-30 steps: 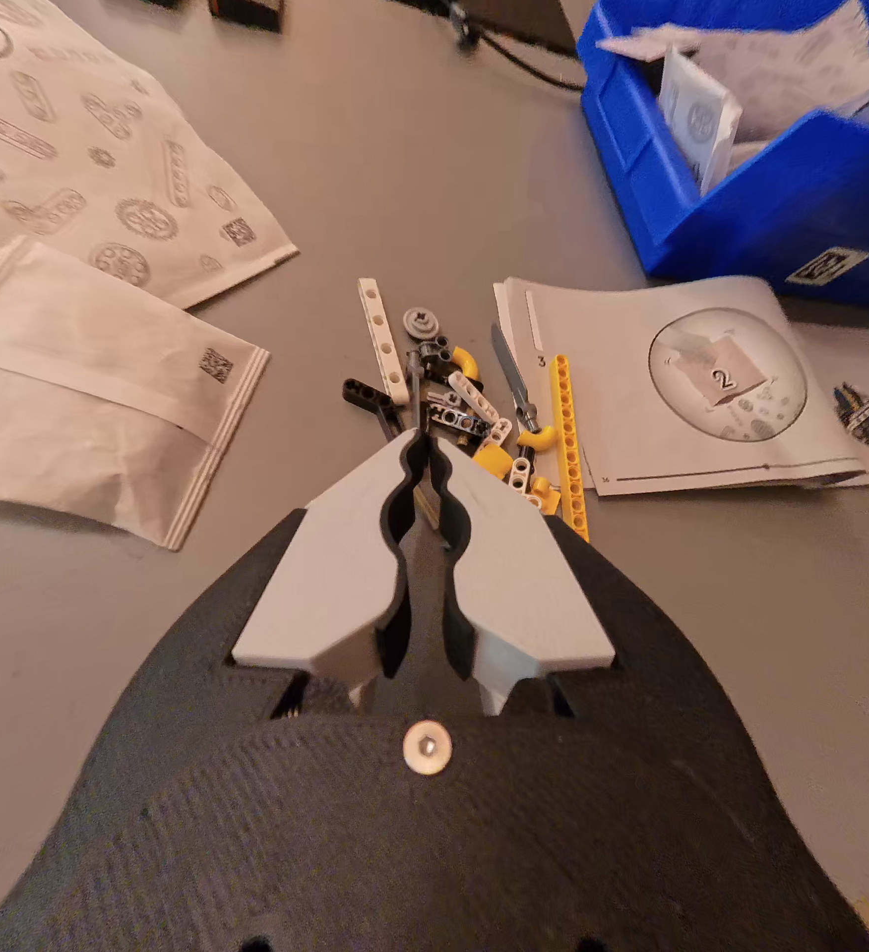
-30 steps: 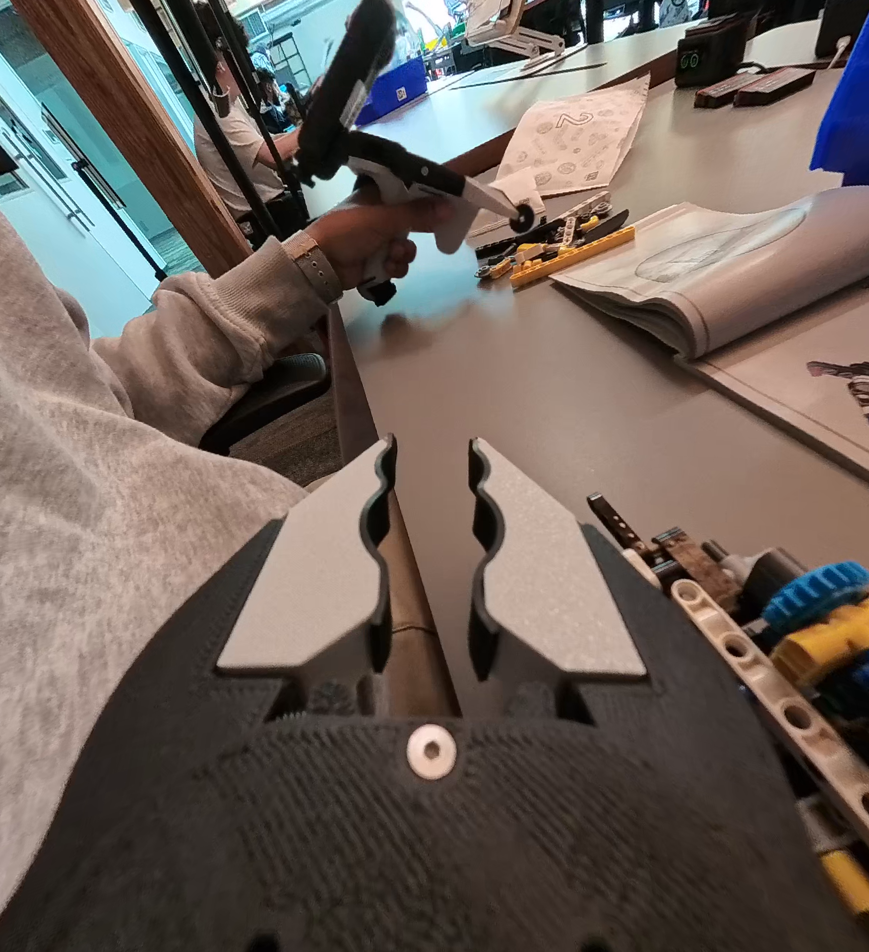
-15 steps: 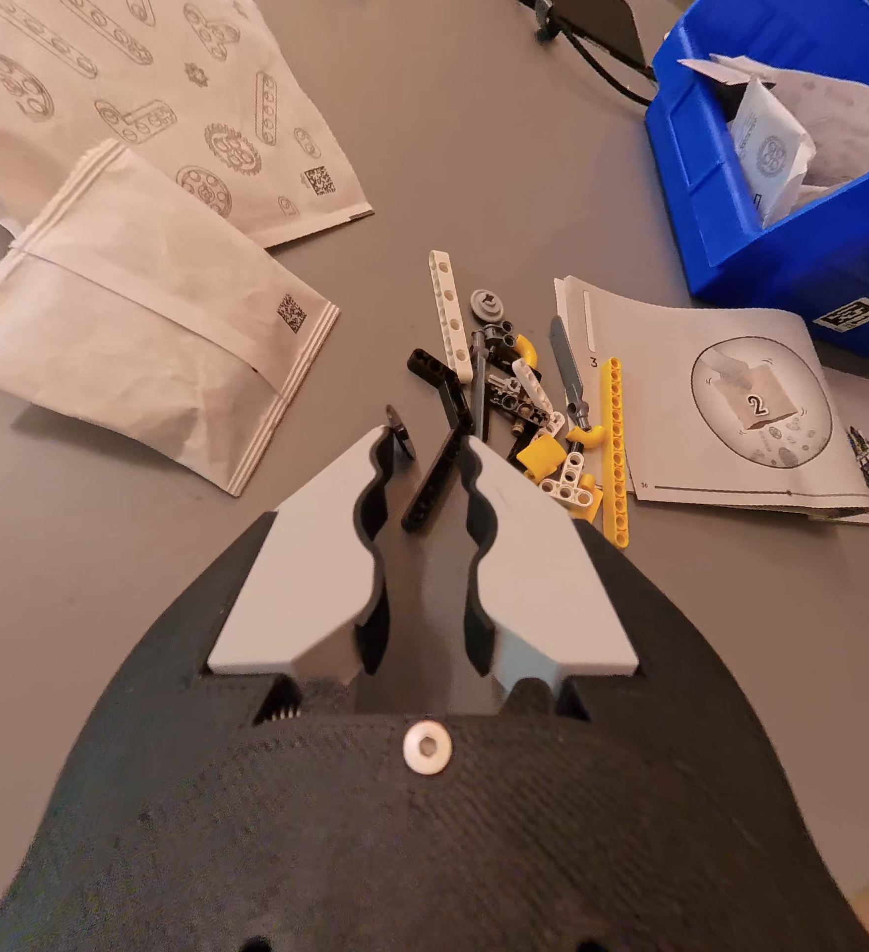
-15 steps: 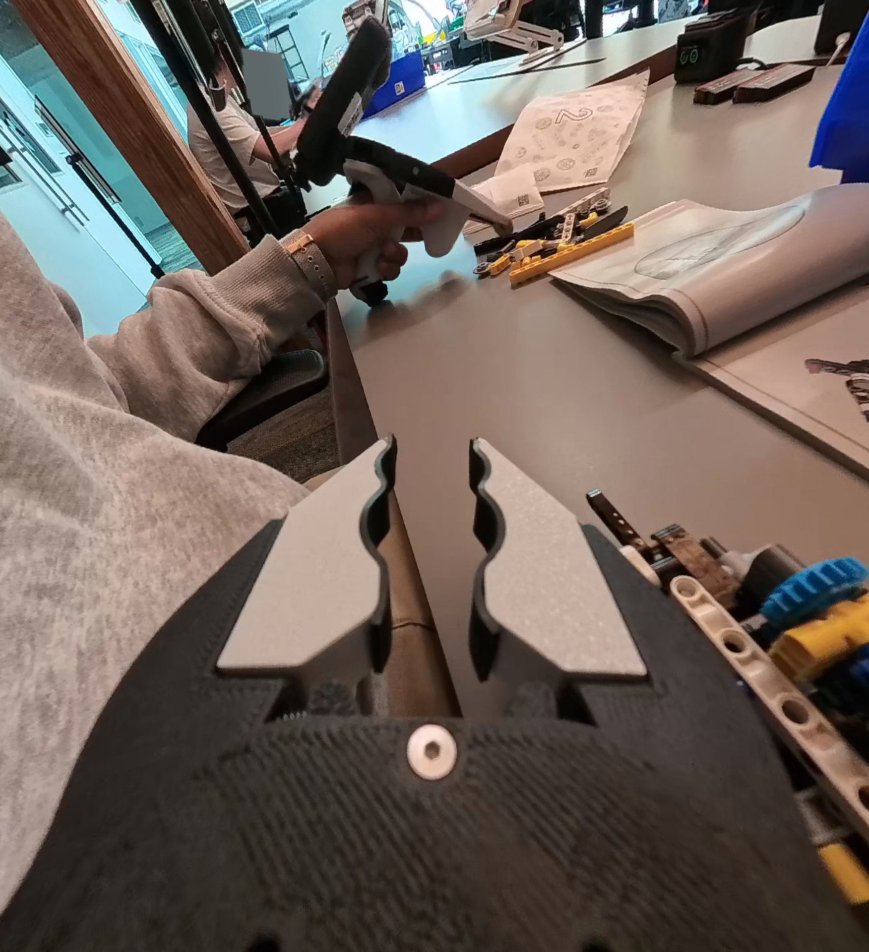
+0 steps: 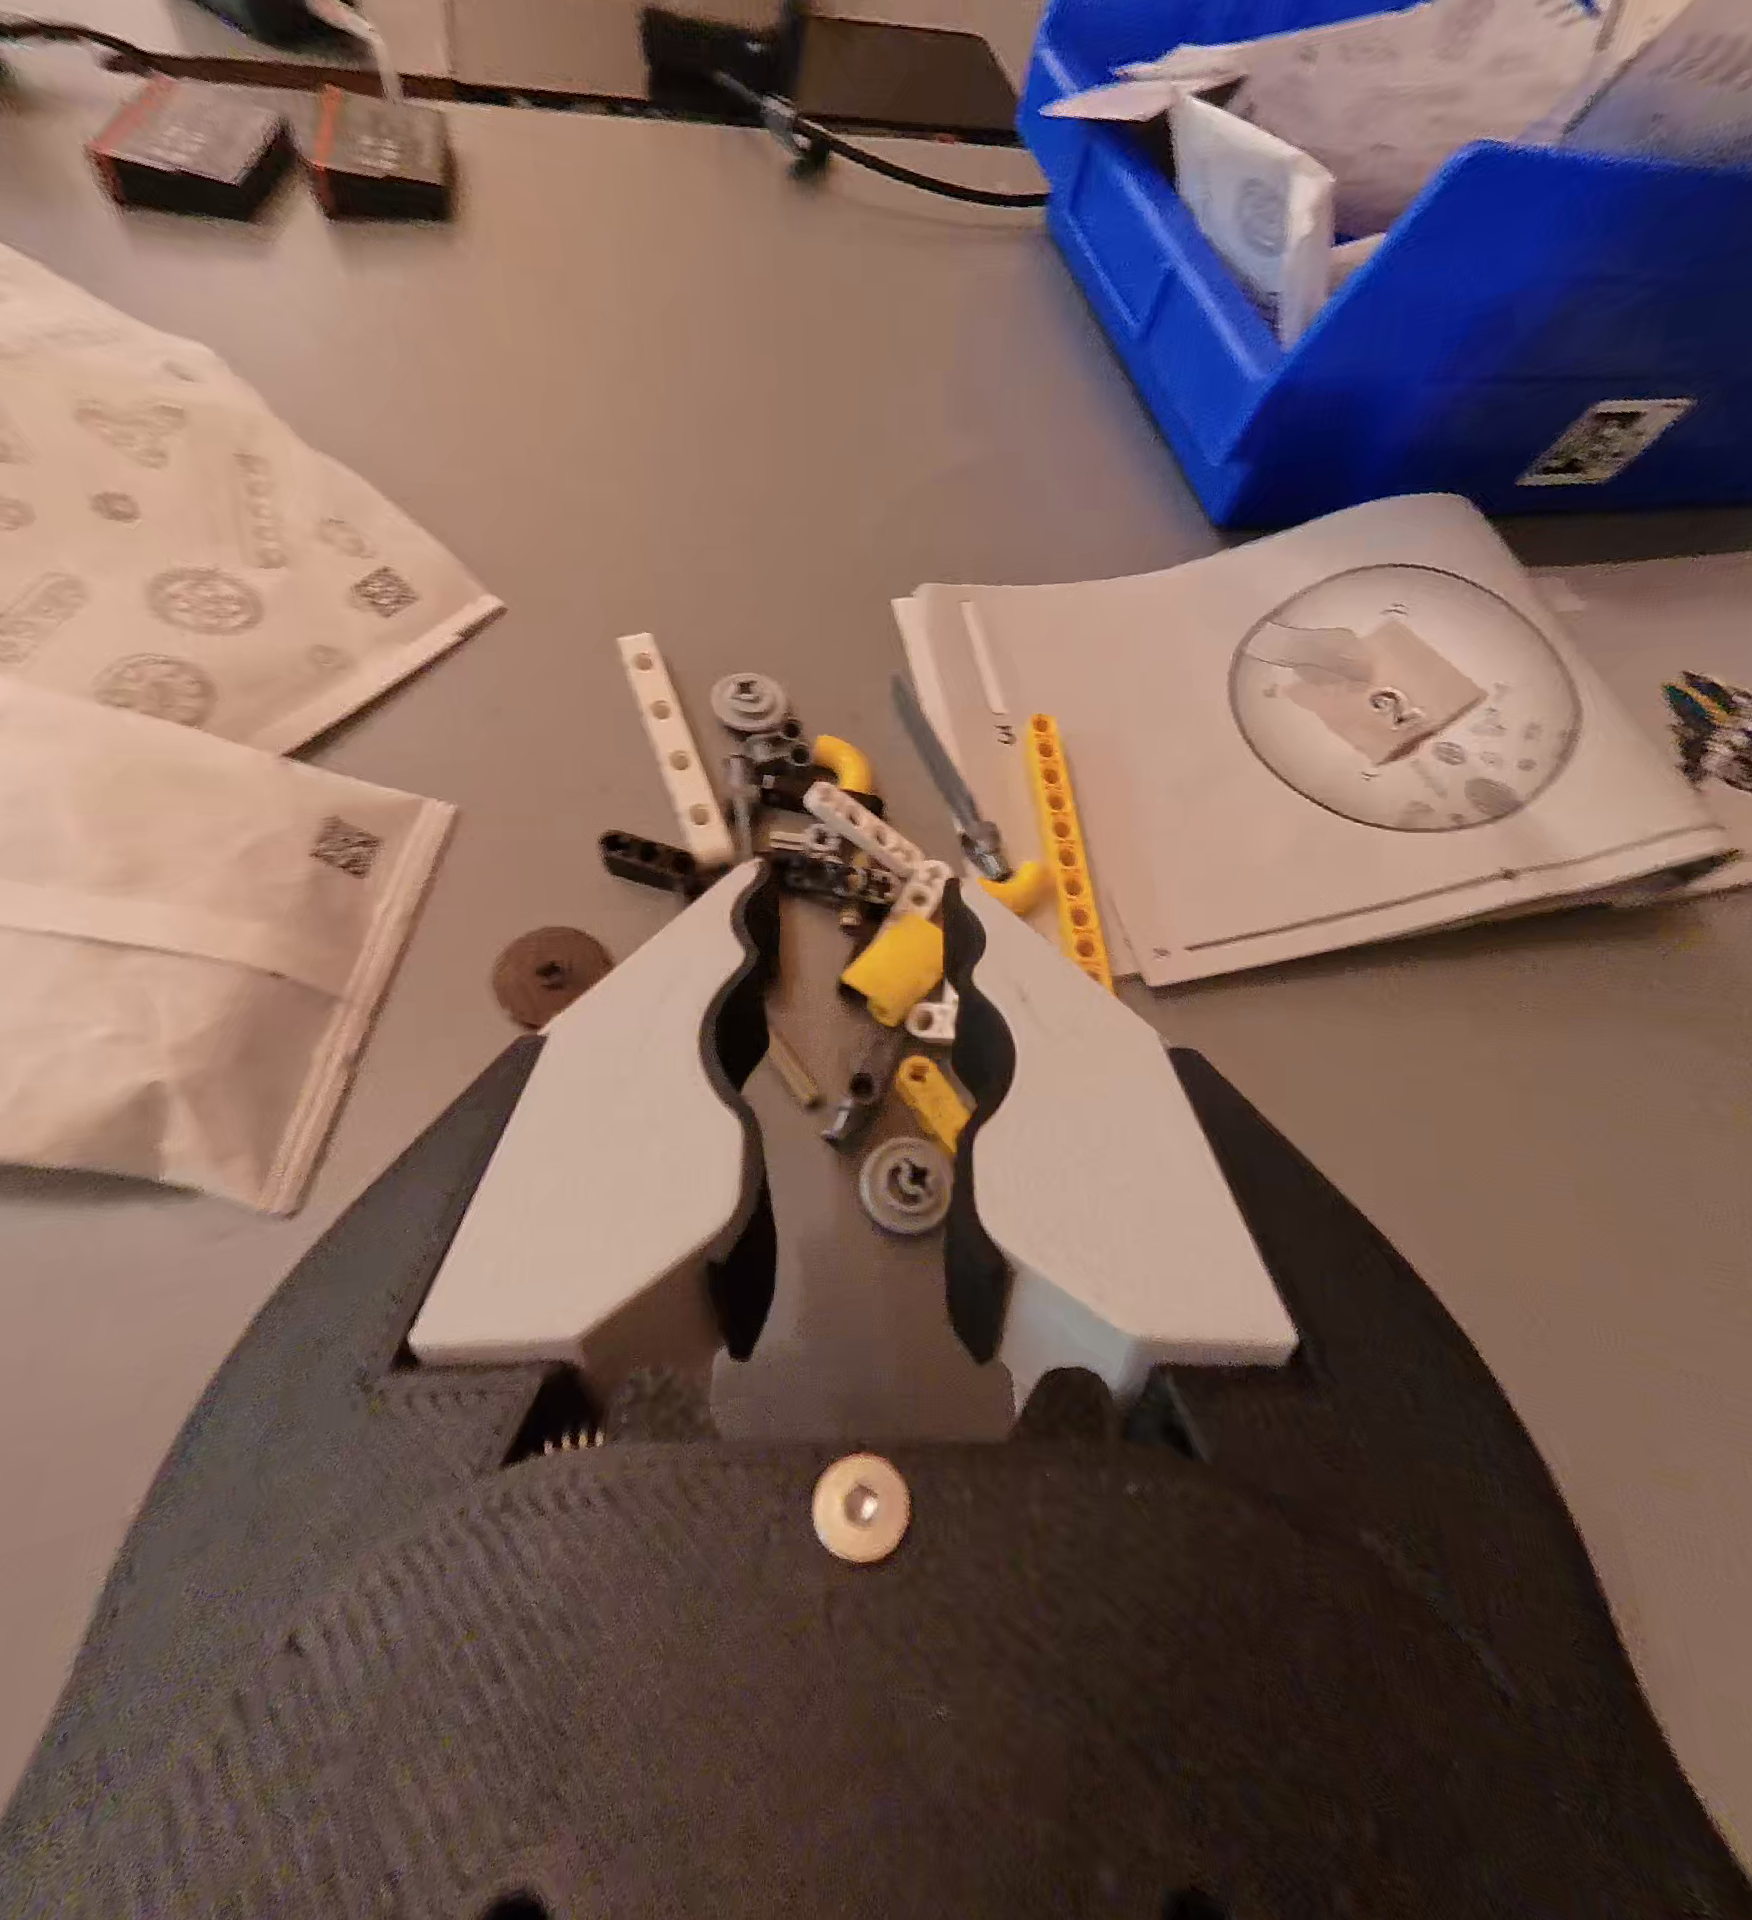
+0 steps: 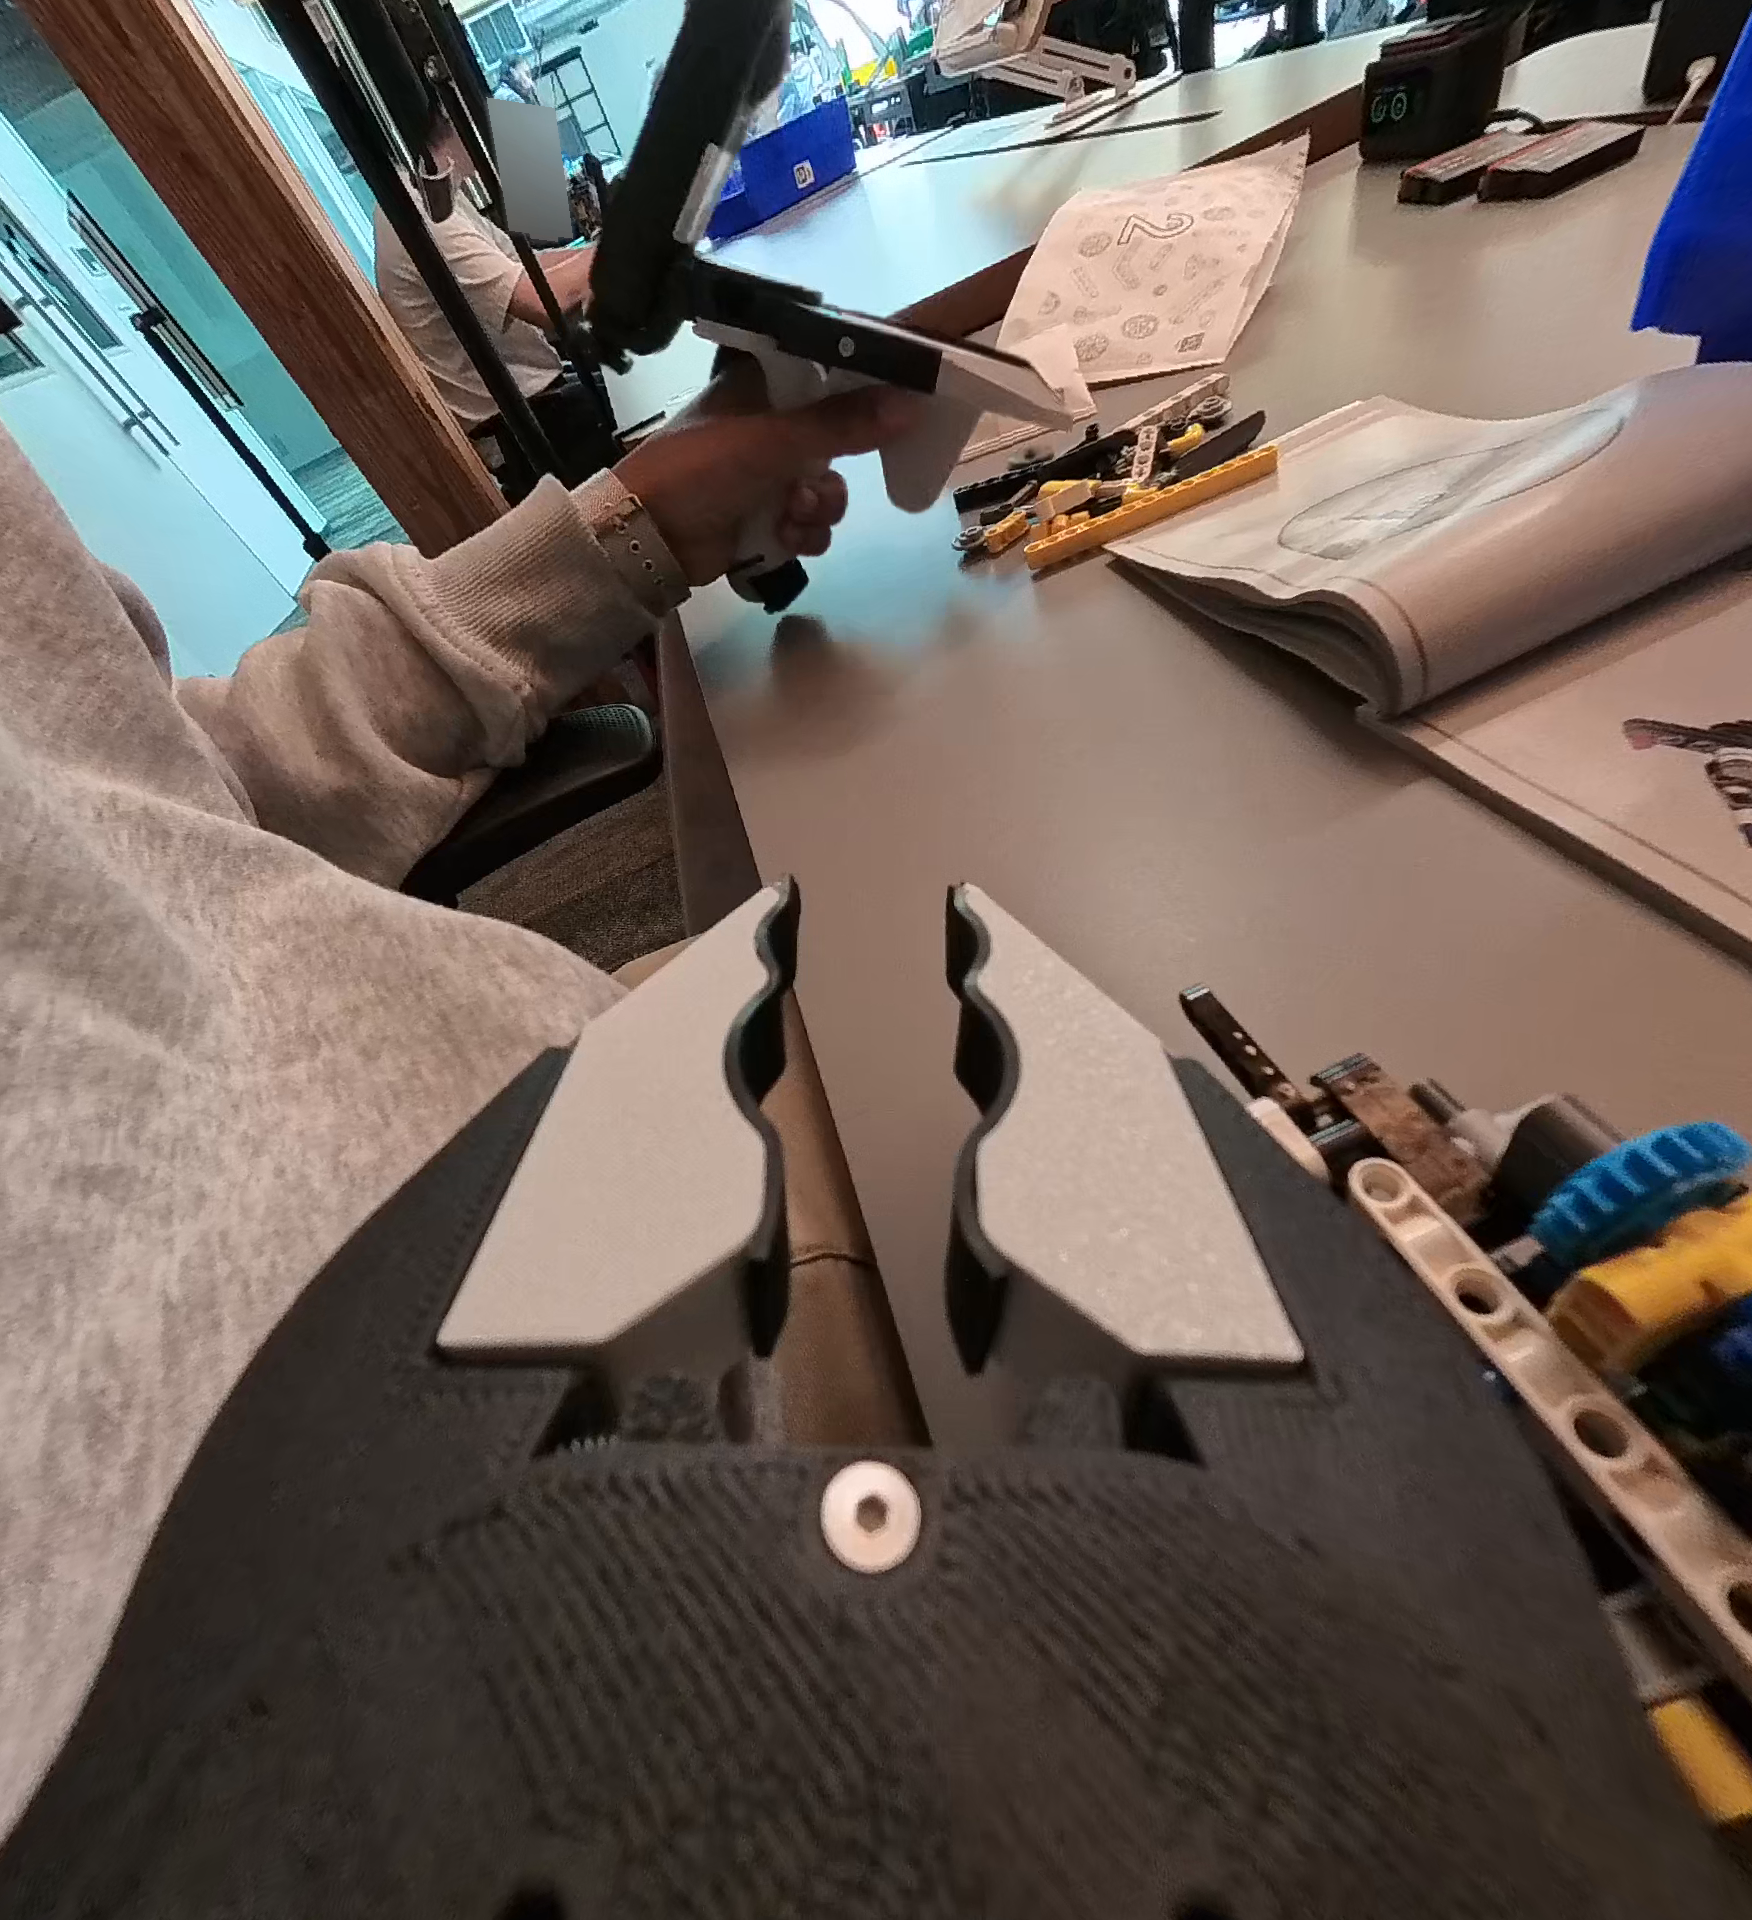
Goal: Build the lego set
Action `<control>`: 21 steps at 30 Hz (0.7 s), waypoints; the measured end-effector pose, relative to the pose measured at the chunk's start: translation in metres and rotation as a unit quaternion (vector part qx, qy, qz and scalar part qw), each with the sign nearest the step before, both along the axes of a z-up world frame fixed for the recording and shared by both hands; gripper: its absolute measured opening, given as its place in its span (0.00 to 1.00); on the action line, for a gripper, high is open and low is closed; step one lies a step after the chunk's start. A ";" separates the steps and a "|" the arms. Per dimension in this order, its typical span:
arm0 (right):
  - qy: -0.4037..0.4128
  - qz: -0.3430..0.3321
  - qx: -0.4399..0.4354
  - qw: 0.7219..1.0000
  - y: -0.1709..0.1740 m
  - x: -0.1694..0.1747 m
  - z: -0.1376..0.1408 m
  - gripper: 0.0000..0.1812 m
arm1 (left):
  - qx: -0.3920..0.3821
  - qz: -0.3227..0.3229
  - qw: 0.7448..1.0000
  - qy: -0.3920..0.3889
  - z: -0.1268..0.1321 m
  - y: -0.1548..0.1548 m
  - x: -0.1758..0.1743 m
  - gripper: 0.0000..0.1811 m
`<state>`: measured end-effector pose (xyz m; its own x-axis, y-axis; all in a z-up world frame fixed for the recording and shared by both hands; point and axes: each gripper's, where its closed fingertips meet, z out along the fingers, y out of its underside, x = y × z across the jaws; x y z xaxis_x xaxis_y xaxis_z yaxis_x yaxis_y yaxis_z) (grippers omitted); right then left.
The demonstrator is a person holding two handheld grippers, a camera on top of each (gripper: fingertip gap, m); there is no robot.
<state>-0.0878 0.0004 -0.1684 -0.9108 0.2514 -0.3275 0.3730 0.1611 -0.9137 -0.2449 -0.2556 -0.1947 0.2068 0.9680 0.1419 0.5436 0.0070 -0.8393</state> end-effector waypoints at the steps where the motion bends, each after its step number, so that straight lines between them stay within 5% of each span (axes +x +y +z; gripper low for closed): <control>1: -0.001 0.000 0.000 1.000 0.000 0.000 0.000 0.15 | 0.009 -0.016 1.000 -0.008 -0.002 0.006 0.001 0.18; 6: -0.004 -0.001 -0.001 1.000 0.001 -0.001 0.000 0.15 | -0.007 -0.045 0.998 -0.048 -0.017 0.016 0.007 0.22; 12: -0.005 -0.002 -0.001 1.000 0.001 -0.001 0.000 0.15 | -0.089 0.010 0.994 -0.067 -0.026 -0.009 0.006 0.17; 17: -0.003 -0.001 0.001 1.000 0.001 0.000 0.000 0.15 | -0.042 -0.005 0.999 -0.029 -0.010 0.001 0.004 0.18; 21: -0.002 -0.001 0.003 1.000 0.001 0.000 -0.001 0.15 | -0.007 -0.083 0.996 -0.011 -0.001 0.034 0.010 0.18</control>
